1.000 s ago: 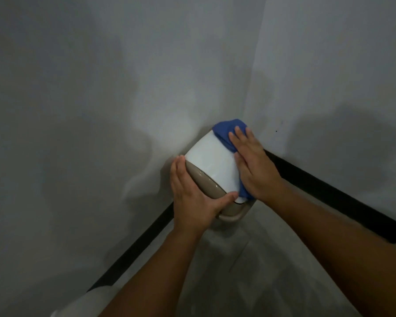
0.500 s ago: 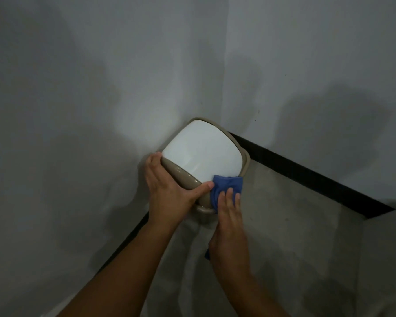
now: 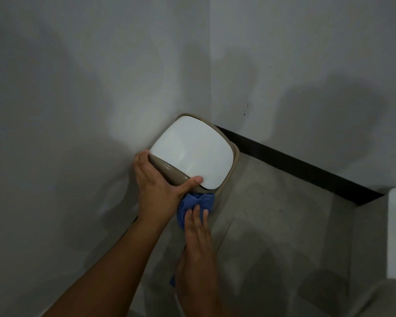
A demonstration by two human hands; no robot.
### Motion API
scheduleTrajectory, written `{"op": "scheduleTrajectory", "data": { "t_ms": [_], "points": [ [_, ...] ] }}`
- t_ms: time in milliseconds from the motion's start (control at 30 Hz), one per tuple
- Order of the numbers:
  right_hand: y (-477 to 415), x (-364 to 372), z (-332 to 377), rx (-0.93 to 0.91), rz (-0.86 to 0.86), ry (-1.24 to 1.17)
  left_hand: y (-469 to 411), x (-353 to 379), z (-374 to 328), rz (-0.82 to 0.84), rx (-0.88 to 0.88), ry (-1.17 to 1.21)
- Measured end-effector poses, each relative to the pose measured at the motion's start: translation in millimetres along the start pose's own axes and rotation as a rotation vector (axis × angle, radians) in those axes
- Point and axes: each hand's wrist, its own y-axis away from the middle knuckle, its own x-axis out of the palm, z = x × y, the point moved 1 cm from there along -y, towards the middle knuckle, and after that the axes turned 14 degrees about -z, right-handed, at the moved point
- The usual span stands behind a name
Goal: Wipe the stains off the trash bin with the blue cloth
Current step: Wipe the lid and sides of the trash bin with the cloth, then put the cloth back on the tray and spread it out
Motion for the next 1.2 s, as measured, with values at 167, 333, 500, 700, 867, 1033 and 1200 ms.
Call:
{"op": "scheduleTrajectory", "data": {
  "t_ms": [167, 333, 500, 700, 867, 1033, 1200],
  "points": [
    [0.1, -30.7, 3.8, 0.052, 0.026, -0.207, -6.7, -37.6, -28.4, 0.143, 0.246, 0.107],
    [-11.0, -100.9, 6.0, 0.022, 0.05, -0.276, -8.6, -72.9, -62.9, 1.001, 0.701, -0.052],
    [-21.7, -178.6, -0.7, 0.288, 0.038, -0.43, -3.3, -37.3, -115.8, 0.914, 0.867, -0.133],
    [-22.3, -266.2, -34.3, 0.575, 0.039, -0.396, 10.1, 27.0, -209.2, 0.829, 0.923, 0.167],
    [-6.9, -360.2, -72.5, 0.484, -0.377, -0.272, 47.2, 99.7, -279.5, 0.813, 0.942, 0.34],
    [17.2, -418.5, -128.3, 0.512, -0.484, -0.276, 115.7, 172.2, -329.9, 0.896, 0.836, 0.475],
    [19.3, -404.1, -186.0, 0.501, -0.868, -0.203, 186.9, 230.1, -374.8, 1.006, 0.78, 0.54]
  ]
}}
